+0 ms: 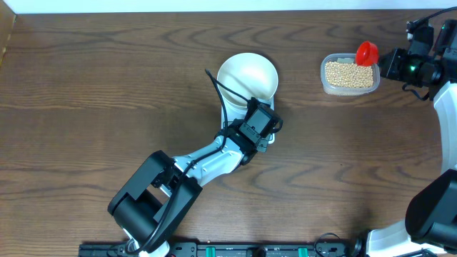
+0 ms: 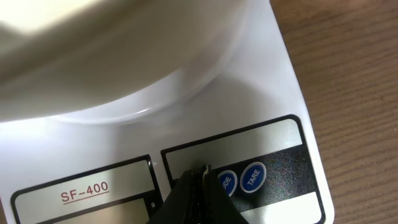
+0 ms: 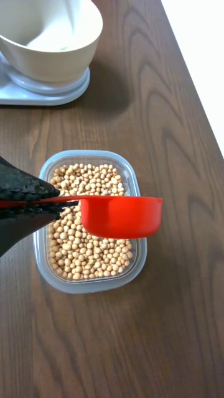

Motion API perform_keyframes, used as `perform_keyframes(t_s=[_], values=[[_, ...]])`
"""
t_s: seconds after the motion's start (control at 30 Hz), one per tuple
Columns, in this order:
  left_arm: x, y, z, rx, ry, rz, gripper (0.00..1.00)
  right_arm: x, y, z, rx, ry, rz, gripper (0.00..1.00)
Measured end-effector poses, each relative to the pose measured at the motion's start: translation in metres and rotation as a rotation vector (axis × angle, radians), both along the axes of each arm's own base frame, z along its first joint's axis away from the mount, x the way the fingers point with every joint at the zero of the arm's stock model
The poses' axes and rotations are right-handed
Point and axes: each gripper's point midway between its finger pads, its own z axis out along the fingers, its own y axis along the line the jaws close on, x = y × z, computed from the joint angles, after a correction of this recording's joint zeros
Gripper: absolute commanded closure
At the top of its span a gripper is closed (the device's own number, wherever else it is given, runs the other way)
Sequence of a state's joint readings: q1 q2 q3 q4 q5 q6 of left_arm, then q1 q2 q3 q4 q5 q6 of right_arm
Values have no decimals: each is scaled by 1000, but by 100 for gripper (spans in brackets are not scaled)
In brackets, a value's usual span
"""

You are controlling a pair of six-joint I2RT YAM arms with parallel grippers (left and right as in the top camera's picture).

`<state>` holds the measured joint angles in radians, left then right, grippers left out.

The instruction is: Scoop item into bowl and weigh 50g on scale

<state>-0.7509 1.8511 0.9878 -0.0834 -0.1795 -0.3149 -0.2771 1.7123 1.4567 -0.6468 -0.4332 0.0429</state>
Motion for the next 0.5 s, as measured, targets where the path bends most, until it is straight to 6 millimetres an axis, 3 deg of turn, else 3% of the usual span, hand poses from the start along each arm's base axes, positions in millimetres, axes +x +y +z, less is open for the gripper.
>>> perform_keyframes(t_s=[0.5], values=[[-2, 3, -1, -17, 16, 60, 93, 0, 0, 0, -1, -1, 2, 99]])
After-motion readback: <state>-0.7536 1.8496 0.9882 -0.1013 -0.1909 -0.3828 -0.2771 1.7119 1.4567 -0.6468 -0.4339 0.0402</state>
